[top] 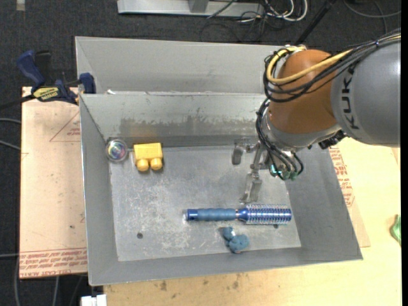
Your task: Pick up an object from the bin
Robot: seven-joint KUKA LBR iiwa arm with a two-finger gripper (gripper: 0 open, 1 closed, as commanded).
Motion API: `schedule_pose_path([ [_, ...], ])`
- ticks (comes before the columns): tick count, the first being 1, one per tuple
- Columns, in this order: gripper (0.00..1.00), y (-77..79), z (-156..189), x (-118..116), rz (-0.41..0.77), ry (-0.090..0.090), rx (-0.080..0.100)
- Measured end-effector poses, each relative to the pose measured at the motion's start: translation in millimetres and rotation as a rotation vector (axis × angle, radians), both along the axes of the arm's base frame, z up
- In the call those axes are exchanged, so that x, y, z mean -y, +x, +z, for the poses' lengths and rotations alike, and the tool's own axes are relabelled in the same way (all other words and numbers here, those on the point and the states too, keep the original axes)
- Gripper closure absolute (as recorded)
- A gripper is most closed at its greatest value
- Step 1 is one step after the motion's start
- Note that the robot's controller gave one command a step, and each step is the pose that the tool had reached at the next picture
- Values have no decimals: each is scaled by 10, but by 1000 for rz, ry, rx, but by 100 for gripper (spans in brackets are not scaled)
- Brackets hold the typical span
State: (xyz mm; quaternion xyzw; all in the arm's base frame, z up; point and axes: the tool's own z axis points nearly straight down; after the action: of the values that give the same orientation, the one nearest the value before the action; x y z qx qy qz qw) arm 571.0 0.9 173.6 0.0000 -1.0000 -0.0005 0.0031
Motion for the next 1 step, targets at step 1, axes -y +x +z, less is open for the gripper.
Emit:
schedule_pose_path([
  [1, 0, -354, -1061, 297, 299, 2, 2],
])
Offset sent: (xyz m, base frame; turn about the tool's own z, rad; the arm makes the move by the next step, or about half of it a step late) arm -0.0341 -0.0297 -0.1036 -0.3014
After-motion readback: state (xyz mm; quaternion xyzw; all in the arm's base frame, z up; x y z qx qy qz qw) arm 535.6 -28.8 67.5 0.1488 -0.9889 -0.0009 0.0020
